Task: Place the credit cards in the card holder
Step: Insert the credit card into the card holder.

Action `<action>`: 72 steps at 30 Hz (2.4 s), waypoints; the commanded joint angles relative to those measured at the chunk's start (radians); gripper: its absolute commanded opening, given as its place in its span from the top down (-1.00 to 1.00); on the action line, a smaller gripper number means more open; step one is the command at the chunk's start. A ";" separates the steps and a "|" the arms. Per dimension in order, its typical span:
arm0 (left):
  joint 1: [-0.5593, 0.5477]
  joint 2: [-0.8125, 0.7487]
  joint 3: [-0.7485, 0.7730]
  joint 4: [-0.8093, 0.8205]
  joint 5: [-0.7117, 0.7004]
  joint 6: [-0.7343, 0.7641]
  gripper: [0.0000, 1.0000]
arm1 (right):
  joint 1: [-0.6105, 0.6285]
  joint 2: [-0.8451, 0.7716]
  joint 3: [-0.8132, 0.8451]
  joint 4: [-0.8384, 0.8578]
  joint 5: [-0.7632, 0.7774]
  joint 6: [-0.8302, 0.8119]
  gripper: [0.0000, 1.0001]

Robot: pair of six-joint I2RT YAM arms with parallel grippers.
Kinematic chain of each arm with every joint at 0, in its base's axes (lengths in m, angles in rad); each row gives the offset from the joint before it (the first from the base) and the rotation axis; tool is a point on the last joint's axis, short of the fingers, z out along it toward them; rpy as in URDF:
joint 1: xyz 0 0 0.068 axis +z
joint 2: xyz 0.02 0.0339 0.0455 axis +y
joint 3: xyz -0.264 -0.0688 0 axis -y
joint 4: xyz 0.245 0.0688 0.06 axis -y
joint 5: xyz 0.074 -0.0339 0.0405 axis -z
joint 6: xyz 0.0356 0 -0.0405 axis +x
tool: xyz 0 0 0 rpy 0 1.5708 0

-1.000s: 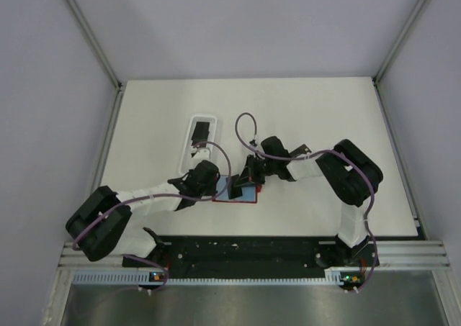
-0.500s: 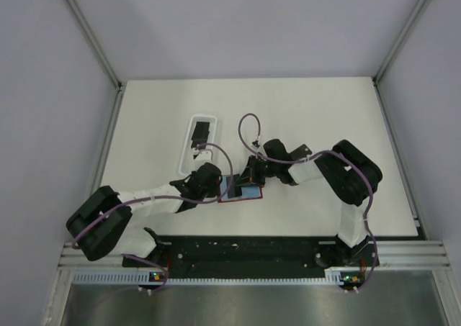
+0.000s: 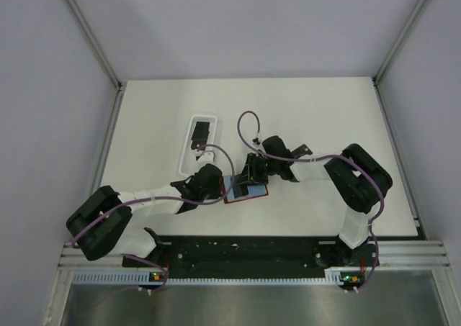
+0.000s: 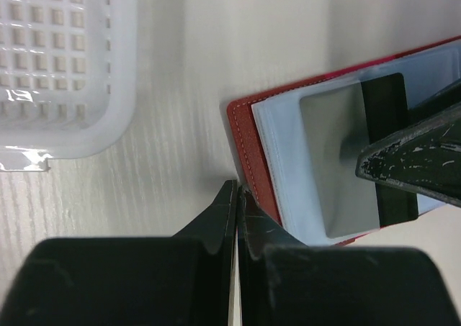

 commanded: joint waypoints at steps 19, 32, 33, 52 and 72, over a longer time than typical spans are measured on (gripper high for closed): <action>-0.011 0.041 -0.004 -0.016 0.073 -0.006 1.00 | 0.026 -0.192 0.155 -0.515 0.327 -0.230 0.13; -0.011 0.044 -0.006 -0.014 0.083 -0.009 1.00 | 0.026 -0.235 0.215 -0.690 0.445 -0.324 0.09; -0.011 0.044 -0.007 -0.014 0.083 -0.009 1.00 | 0.026 -0.235 0.218 -0.691 0.434 -0.335 0.09; -0.029 0.079 0.052 0.079 0.156 0.037 1.00 | 0.015 -0.204 0.114 -0.578 0.552 -0.303 1.00; -0.093 0.217 0.089 0.124 0.176 0.008 1.00 | 0.070 -0.114 0.141 -0.527 0.381 -0.306 1.00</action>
